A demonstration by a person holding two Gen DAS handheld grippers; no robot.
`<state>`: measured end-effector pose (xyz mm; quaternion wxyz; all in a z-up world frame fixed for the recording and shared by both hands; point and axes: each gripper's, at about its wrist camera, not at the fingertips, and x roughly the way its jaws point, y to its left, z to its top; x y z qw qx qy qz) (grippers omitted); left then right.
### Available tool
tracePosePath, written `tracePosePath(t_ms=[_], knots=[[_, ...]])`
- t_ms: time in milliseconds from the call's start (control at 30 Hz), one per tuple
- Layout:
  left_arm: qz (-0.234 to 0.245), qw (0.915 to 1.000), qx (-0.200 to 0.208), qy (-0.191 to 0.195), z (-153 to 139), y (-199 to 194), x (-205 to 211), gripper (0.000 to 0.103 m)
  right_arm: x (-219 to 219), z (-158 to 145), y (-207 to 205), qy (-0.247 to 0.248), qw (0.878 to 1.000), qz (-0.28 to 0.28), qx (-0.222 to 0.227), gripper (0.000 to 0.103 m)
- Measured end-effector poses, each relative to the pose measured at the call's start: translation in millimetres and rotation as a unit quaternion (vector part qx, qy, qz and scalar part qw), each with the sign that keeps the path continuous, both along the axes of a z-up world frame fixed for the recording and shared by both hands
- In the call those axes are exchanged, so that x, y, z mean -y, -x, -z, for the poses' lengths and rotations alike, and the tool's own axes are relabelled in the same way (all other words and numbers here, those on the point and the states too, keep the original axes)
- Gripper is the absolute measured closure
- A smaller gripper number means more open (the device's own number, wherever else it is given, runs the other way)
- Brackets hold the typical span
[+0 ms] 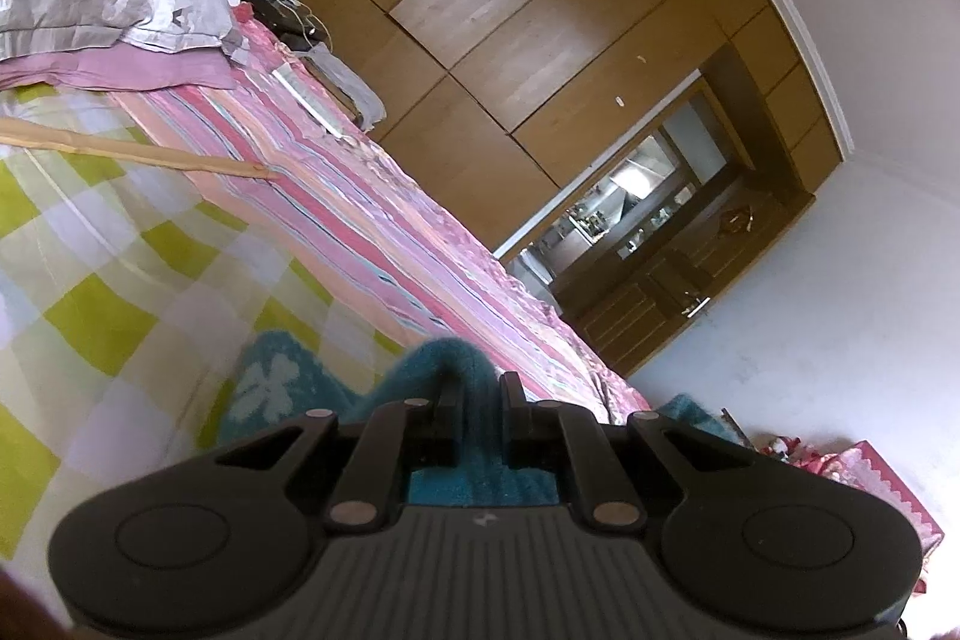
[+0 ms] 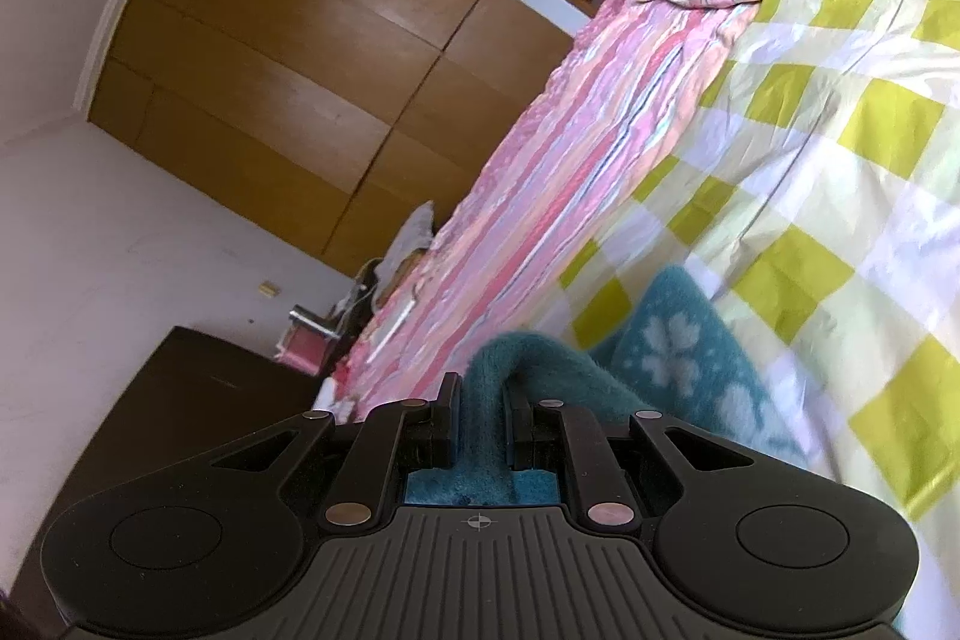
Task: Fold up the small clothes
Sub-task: 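Lift the hem with both tools and fold it over toward the collar, then open both tools to release the hem onto the collar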
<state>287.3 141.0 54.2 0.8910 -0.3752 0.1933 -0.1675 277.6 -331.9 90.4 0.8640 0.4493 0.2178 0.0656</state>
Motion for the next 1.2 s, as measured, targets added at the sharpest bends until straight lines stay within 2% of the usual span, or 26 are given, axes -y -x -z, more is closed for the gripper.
tracePosePath(t_ms=[200,433,500,567,667,900,967,1000,1133,1200], knots=[[-0.011,0.9998,-0.018,-0.002,14.9,-10.1,-3.1,0.087,-2.4,10.1,-19.6,0.024,0.999,0.005,-0.021,0.089],[-0.021,0.999,-0.04,-0.007,23.5,-16.6,-3.4,0.086,-4.2,23.4,-31.3,0.03,0.999,0.01,-0.034,0.089],[-0.029,0.9983,-0.05,-0.013,25.6,-17.4,-3.7,0.082,-4.1,26.9,-35.4,0.031,0.999,0.012,-0.04,0.088],[-0.031,0.9977,-0.057,-0.02,27.0,-18.3,-2.3,0.07,-3.1,29.4,-37.8,0.029,0.999,0.011,-0.044,0.086],[-0.037,0.9977,-0.05,-0.027,25.8,-16.7,0.0,0.062,-1.3,32.1,-41.7,0.025,0.998,0.015,-0.05,0.084],[-0.053,0.9959,-0.05,-0.053,25.7,-13.7,2.3,0.062,-0.1,33.2,-51.4,0.027,0.998,0.014,-0.052,0.066],[-0.055,0.9951,-0.055,-0.062,26.5,-14.2,4.0,0.062,1.6,30.9,-50.4,0.026,0.998,0.021,-0.045,0.052],[-0.054,0.9946,-0.057,-0.068,26.8,-14.3,5.6,0.062,2.9,28.6,-48.4,0.03,0.998,0.03,-0.037,0.04],[-0.047,0.9934,-0.056,-0.088,26.4,-14.4,13.9,0.062,8.4,15.0,-41.8,0.064,0.997,0.041,-0.019,0.039],[-0.044,0.9934,-0.055,-0.09,25.9,-13.8,16.0,0.061,6.6,9.9,-39.5,0.104,0.994,0.039,-0.023,0.04]])
